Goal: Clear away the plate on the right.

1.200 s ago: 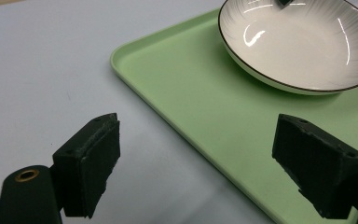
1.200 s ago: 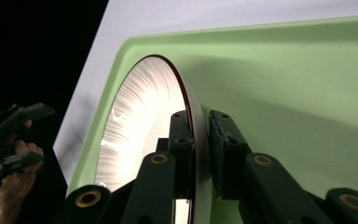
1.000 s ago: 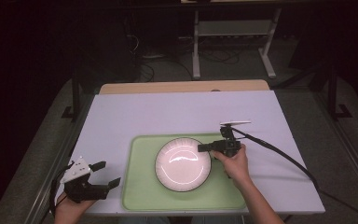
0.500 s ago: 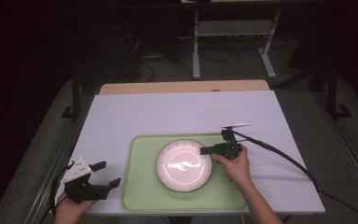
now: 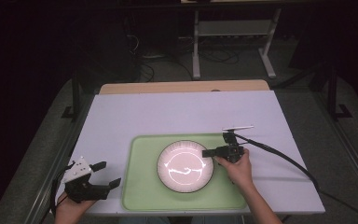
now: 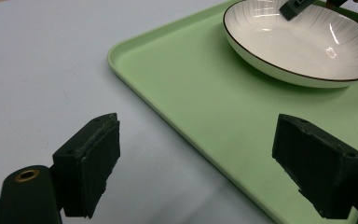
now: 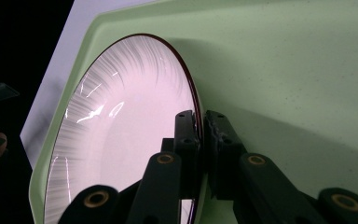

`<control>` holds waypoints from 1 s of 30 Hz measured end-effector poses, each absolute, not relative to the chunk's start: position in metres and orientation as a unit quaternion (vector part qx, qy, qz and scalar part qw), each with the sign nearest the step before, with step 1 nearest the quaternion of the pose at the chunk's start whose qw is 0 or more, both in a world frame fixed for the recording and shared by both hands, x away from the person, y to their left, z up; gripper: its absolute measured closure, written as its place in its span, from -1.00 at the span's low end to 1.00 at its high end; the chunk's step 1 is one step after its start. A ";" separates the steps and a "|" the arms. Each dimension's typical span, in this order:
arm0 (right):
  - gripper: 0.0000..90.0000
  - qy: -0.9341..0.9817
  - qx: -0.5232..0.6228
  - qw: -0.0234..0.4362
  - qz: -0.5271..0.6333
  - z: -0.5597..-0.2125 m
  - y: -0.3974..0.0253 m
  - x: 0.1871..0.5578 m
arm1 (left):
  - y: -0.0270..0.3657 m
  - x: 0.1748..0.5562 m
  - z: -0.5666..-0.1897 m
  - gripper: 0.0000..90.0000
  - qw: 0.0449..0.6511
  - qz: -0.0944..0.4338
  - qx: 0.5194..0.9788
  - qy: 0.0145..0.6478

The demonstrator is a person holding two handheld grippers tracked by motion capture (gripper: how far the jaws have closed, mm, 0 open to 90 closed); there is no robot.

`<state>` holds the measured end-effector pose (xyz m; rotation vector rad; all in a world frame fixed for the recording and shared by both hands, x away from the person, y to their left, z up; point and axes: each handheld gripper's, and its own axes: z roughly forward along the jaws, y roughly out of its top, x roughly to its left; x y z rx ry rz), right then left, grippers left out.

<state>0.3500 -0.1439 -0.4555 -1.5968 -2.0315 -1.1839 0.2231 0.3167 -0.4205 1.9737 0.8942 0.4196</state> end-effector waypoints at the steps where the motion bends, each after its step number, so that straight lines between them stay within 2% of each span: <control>1: 0.83 -0.707 -0.555 0.147 -0.413 -0.456 -0.144 0.350 | 0.316 0.223 -0.420 -0.67 0.450 0.170 0.799 0.361; 3: 0.82 -0.709 -0.551 0.141 -0.416 -0.456 -0.144 0.349 | 0.316 0.223 -0.420 -0.67 0.450 0.170 0.798 0.362; 11: 0.52 -0.721 -0.541 0.091 -0.424 -0.444 -0.157 0.345 | 0.315 0.223 -0.421 -0.67 0.448 0.169 0.800 0.361; 17: 0.30 -0.726 -0.521 0.072 -0.444 -0.437 -0.165 0.340 | 0.314 0.223 -0.422 -0.67 0.445 0.168 0.803 0.359; 30: 0.08 -0.738 -0.496 0.016 -0.457 -0.426 -0.181 0.329 | 0.315 0.224 -0.423 -0.67 0.443 0.167 0.803 0.361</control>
